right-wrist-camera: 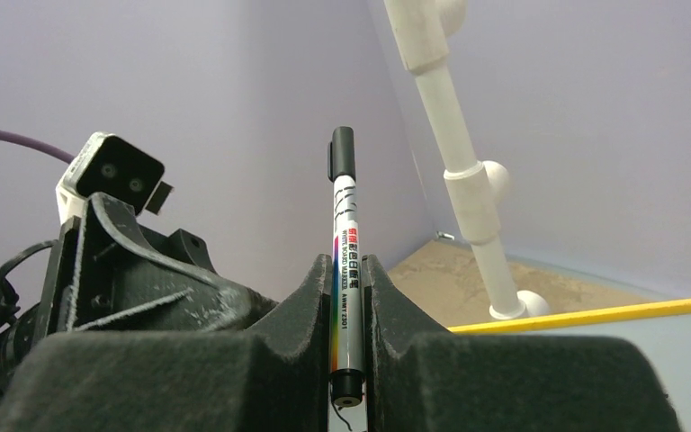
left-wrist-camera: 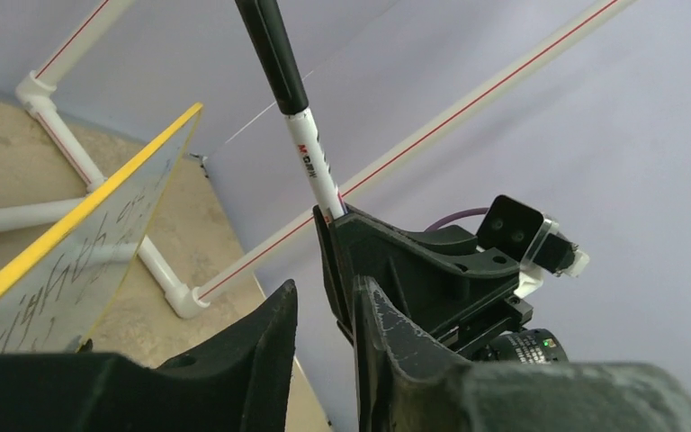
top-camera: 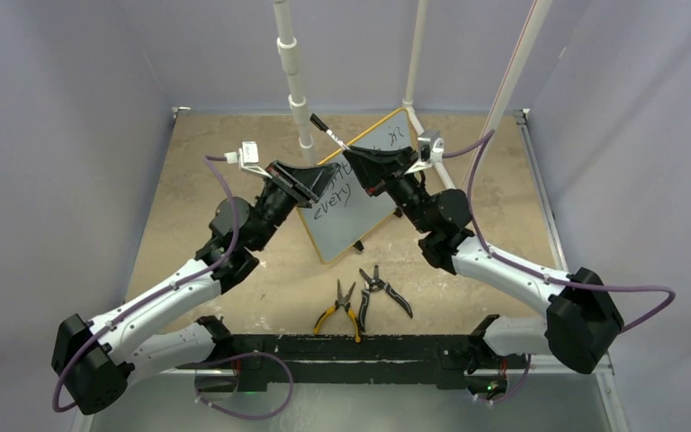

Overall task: Write a sentence on the whiteboard
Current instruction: Close the whiteboard marker at the center of the board.

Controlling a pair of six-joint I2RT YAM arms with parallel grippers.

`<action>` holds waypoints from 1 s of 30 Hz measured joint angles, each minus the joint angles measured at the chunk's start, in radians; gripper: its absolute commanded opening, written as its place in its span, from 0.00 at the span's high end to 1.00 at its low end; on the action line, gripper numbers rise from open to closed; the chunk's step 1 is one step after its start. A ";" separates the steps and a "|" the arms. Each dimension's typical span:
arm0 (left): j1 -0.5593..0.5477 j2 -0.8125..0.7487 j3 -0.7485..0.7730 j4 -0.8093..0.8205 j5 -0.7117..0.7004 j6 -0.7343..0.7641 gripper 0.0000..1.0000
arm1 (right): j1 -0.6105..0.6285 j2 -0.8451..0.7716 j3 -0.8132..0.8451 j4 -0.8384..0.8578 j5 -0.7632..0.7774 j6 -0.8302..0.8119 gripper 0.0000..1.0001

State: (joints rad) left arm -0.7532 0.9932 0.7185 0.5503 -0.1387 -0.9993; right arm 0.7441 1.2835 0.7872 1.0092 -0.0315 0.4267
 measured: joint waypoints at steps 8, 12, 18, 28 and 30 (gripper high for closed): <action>0.000 -0.038 0.159 -0.165 0.046 0.146 0.25 | 0.000 -0.125 -0.052 0.003 -0.013 0.000 1.00; 0.000 -0.038 0.259 -0.227 0.088 0.218 0.18 | 0.000 -0.179 -0.097 0.024 -0.061 0.000 1.00; 0.000 -0.026 0.351 -0.310 0.105 0.289 0.17 | -0.001 -0.212 -0.145 0.062 -0.127 -0.001 1.00; 0.003 -0.010 0.362 -0.417 0.065 0.312 0.30 | -0.005 -0.239 -0.157 0.088 -0.197 -0.005 1.00; 0.005 -0.009 0.362 -0.418 0.063 0.311 0.37 | -0.005 -0.239 -0.158 0.089 -0.204 -0.006 1.00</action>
State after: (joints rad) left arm -0.7483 0.9844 1.0809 0.1326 -0.0757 -0.6884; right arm 0.7395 1.0447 0.6296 1.0985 -0.2352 0.4202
